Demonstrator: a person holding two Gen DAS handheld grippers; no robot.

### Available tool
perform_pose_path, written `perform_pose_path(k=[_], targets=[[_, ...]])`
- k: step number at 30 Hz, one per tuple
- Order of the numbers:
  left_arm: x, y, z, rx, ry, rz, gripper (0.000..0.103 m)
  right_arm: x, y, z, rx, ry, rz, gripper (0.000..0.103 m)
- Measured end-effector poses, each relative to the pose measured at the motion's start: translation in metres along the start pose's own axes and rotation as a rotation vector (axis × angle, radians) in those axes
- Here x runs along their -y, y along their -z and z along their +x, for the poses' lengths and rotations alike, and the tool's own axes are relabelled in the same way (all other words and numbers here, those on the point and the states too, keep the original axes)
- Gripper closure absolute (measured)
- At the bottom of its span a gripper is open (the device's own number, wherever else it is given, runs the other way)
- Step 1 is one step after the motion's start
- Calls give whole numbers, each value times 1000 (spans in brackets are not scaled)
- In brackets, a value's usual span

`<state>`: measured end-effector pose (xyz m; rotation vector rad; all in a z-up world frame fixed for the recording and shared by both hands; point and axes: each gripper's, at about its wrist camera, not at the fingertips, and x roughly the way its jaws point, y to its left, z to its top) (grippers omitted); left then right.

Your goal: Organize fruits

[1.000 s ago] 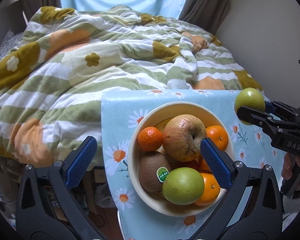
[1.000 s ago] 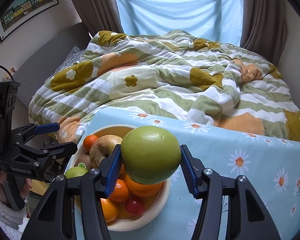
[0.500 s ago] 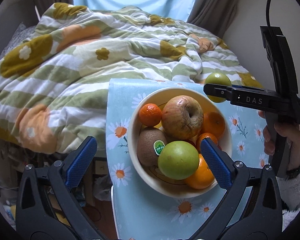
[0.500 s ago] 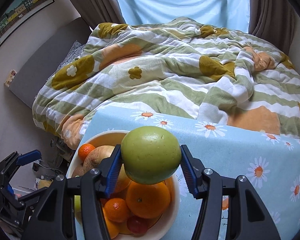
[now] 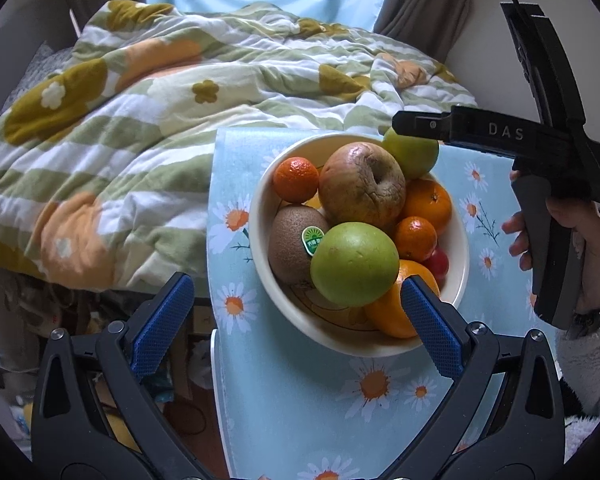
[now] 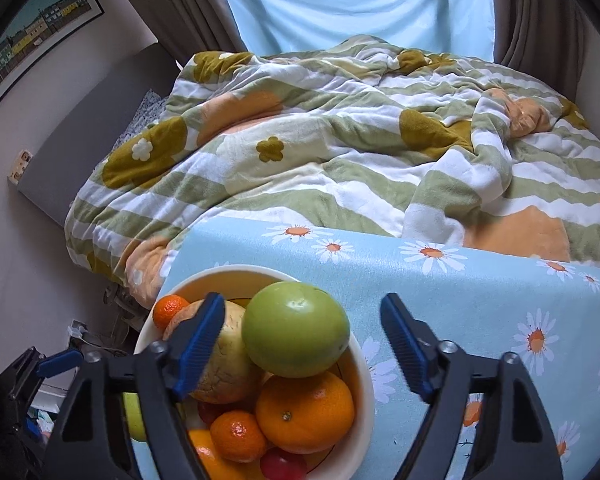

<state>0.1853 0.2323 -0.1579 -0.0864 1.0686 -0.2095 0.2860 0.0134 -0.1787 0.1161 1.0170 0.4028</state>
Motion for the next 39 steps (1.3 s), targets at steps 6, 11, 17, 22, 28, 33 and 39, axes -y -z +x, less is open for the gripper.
perform_pose_path(k=[6,11,17,22,28,33,39], targets=[[18,5,-12,4,-21,4,0,-2,6,-18,22,5,-24,9],[39,7,-29,24,-63,-5,0,0,10,-55,46,4,-69,9],[81,5,-64,47,-94,1,0,7,26,-129,92,49,-126,8],[118,0,-92,90,-119,12,0,25,46,-189,114,119,-115,8],[151,-3,-117,135,-122,-4,0,39,78,-244,145,217,-91,8],[170,8,-135,178,-136,7,0,48,101,-272,166,301,-50,8],[184,22,-144,212,-145,37,0,57,119,-278,159,372,-30,8]])
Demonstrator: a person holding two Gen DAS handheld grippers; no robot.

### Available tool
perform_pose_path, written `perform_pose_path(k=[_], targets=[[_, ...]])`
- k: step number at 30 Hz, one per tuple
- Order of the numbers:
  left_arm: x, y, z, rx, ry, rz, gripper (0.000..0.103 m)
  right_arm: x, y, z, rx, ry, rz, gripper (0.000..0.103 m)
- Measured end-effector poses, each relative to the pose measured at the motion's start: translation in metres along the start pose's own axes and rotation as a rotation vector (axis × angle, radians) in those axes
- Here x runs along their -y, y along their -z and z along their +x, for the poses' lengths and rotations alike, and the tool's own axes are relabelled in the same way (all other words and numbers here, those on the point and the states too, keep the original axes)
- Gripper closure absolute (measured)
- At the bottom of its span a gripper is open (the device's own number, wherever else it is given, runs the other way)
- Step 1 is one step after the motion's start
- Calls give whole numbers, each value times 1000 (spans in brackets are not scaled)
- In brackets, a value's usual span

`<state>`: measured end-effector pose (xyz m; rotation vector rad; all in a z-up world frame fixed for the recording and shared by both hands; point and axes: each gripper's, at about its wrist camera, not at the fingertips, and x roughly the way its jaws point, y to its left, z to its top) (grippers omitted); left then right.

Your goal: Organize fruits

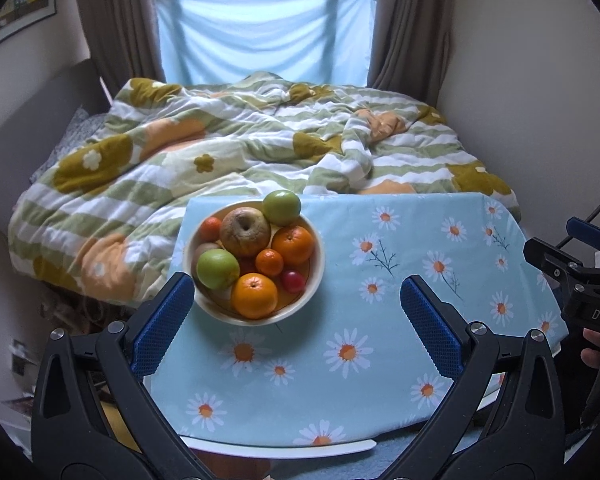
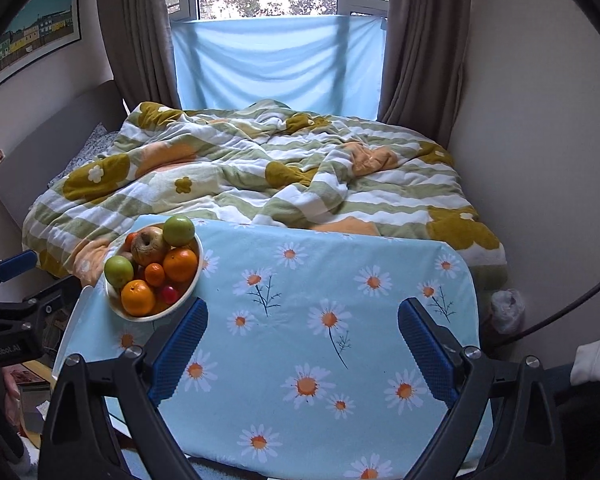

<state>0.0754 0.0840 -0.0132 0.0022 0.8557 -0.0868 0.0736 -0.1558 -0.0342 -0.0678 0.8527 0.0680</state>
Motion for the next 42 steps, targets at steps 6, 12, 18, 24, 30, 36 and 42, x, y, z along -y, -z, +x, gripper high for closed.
perform_pose_path(k=[6,12,18,24,30,36,42], targets=[[3,3,-6,18,-2,17,0,5,8,-3,-6,0,42,8],[6,6,-9,18,-3,36,0,4,13,-5,-3,1,57,8],[6,7,-10,20,-1,40,0,4,14,-7,-2,2,68,8],[6,6,-11,25,-1,43,0,5,14,-7,-2,4,70,8],[6,5,-11,26,-2,45,0,6,14,-7,-1,4,69,8],[6,4,-9,18,-2,48,0,7,15,-6,-2,4,69,8],[6,-2,-9,22,-1,59,0,8,14,-7,0,5,68,8]])
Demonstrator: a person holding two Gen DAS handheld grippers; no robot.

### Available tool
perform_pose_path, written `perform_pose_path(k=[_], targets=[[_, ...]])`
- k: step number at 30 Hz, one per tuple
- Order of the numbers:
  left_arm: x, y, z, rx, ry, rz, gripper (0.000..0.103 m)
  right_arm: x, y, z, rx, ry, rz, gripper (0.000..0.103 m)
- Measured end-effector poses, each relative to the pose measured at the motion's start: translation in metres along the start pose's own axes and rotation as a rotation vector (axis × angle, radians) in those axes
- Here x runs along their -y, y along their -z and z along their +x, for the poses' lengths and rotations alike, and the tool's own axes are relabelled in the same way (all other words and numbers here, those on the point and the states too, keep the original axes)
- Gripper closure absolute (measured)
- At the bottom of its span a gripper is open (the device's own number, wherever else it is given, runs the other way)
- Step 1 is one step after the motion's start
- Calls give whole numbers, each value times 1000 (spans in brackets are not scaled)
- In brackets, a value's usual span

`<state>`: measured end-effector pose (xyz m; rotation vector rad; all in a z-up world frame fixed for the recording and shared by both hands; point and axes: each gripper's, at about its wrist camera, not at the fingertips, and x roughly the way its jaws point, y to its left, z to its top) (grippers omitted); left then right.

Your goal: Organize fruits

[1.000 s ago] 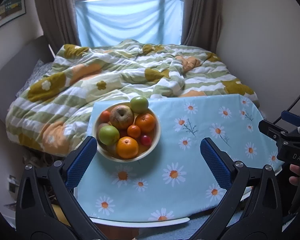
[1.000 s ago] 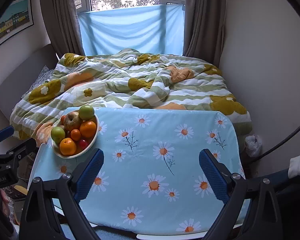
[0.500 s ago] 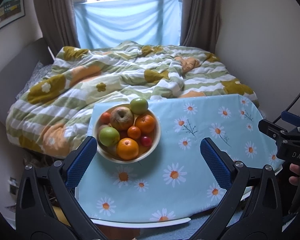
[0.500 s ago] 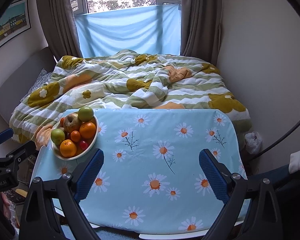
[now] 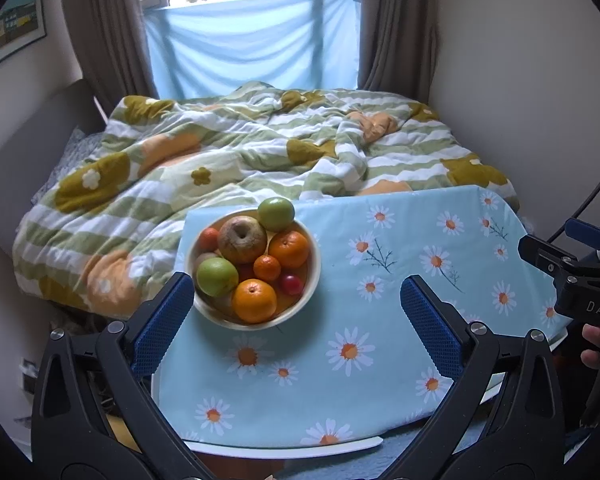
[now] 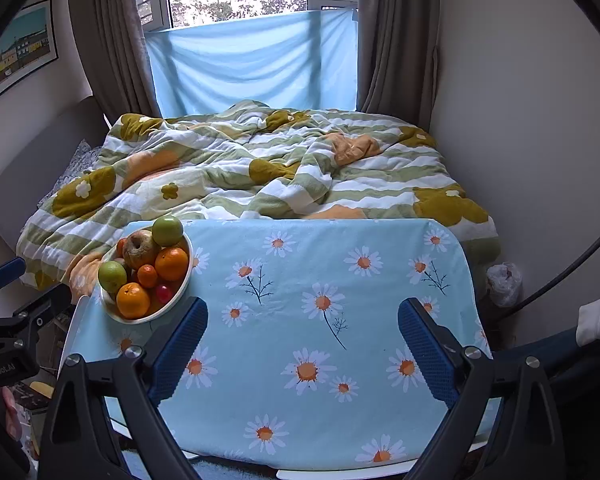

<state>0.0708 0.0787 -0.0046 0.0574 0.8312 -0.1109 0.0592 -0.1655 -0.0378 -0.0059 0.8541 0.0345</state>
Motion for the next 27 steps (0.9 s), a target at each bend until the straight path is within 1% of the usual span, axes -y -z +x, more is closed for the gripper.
perform_pose_path(k=[9,16,20,25,27], targets=[[-5,0,-1,13,23,-28,0,5,-1,-2,0,3,0,8],[-2,-1,-4,36,2,-22,0,4,-1,-2,2,3,0,8],[-1,-1,-3,31,-42,-19,0,4,-1,-2,2,3,0,8],[-2,0,-2,37,-37,-19,0,8,-2,-4,0,-1,2,8],[-2,0,-1,27,-40,-15,0,7,-2,-3,-1,-1,2,8]])
